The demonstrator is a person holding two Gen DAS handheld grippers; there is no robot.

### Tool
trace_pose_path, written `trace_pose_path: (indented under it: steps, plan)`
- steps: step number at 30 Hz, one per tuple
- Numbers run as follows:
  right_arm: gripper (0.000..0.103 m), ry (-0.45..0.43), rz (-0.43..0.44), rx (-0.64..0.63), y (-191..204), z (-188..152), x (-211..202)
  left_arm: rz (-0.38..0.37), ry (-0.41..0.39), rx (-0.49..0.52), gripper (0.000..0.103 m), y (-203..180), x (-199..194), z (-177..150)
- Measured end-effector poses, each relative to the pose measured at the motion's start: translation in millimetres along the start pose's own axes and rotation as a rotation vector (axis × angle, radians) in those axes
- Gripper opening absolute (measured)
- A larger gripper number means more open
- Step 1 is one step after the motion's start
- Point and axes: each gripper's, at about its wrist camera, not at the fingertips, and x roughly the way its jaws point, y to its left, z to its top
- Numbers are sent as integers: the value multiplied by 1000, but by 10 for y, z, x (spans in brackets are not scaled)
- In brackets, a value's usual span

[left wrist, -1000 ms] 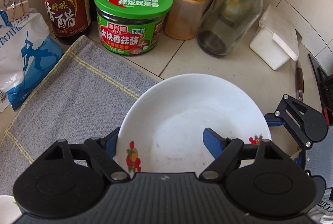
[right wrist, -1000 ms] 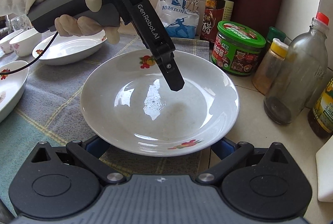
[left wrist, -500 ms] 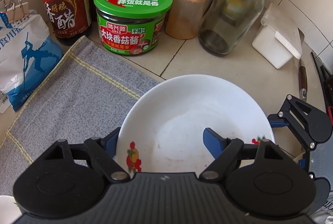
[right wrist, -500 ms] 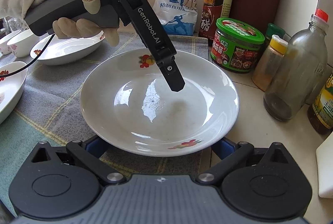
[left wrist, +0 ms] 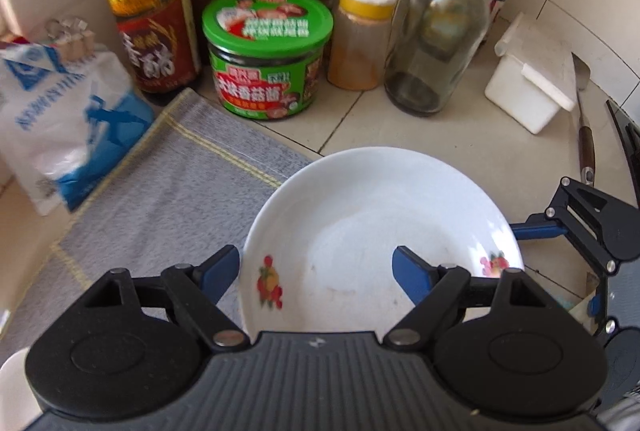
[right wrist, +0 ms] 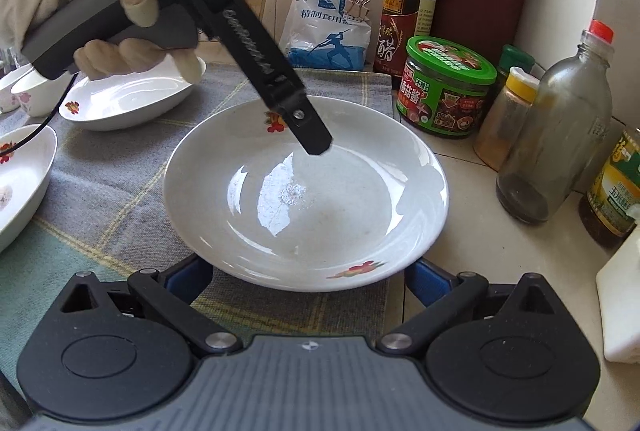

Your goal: Organize plates and bowls

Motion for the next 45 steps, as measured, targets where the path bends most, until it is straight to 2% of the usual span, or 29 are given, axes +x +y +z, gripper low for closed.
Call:
trace_pose_path:
  steps: [8, 11, 18, 25, 29, 38, 42, 45]
  plan:
    - [103, -4, -59, 30, 179, -35, -259, 77, -166, 1, 89, -224, -711, -394]
    - [103, -9, -63, 24, 329, -73, -381, 114, -199, -11, 90, -315, -959, -597]
    - [103, -5, -53, -19, 738, -82, -490, 186, -268, -63, 91, -521, -1503, -1234]
    - [103, -24, -29, -72, 1205, -13, -594, 299, -330, -187, 94, -663, -1941, -2019]
    - [103, -13, -25, -93, 1427, -4, -629, 321, -314, -216, 96, -714, -2008, -2412]
    - [103, 11, -51, -71, 1690, 14, -691, 304, -253, -288, 96, -830, -2067, -3121]
    - [103, 8, -42, -71, 1795, 45, -747, 312, -230, -322, 96, -784, -1991, -3373]
    - [103, 4, -35, -66, 1863, 54, -811, 326, -217, -319, 95, -736, -1899, -3443]
